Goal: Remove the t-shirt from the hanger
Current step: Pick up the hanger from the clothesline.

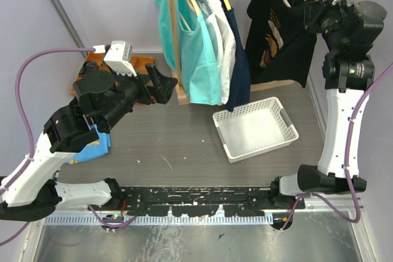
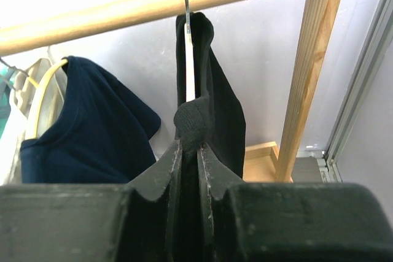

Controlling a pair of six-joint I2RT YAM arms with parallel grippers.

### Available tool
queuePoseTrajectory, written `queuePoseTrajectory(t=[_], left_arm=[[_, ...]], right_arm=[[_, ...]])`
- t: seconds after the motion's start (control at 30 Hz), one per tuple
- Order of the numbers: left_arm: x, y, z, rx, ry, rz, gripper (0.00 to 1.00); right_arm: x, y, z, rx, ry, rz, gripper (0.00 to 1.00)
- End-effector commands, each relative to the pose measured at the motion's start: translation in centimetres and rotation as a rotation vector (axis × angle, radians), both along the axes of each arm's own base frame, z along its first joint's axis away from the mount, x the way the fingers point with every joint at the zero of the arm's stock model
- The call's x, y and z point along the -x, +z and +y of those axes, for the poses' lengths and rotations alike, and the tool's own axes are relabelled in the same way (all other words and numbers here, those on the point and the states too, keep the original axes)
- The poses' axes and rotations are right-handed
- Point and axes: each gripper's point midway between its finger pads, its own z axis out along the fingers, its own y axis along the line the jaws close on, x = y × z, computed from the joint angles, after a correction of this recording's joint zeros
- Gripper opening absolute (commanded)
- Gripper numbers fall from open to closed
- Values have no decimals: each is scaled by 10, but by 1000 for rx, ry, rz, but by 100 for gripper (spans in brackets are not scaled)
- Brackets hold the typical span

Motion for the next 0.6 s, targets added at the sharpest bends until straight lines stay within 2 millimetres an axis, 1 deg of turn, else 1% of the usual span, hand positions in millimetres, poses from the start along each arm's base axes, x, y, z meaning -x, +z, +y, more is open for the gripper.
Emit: queuePoseTrajectory(t=[0.0,0.13,0.2,0.43,0.5,0.57], left_arm=[[1,29,-4,39,-23,-52,98],[-1,36,-12,33,-44,-62,98],[-3,39,-17,28,-54,-66,98],[-5,49,-36,34,-105,-72,98],[-4,55,-40,43,-121,-78,98],[-9,51,-52,30,-133,-68,98]], right_arm=[[42,41,7,16,3,-157,1],[57,32,10,14,5,-137,1],[67,31,10,14,2,-135,1],[104,40,12,10,-12,-161,1],[115,42,11,18,-24,-165,0],[125,44,10,18,-34,-170,1]])
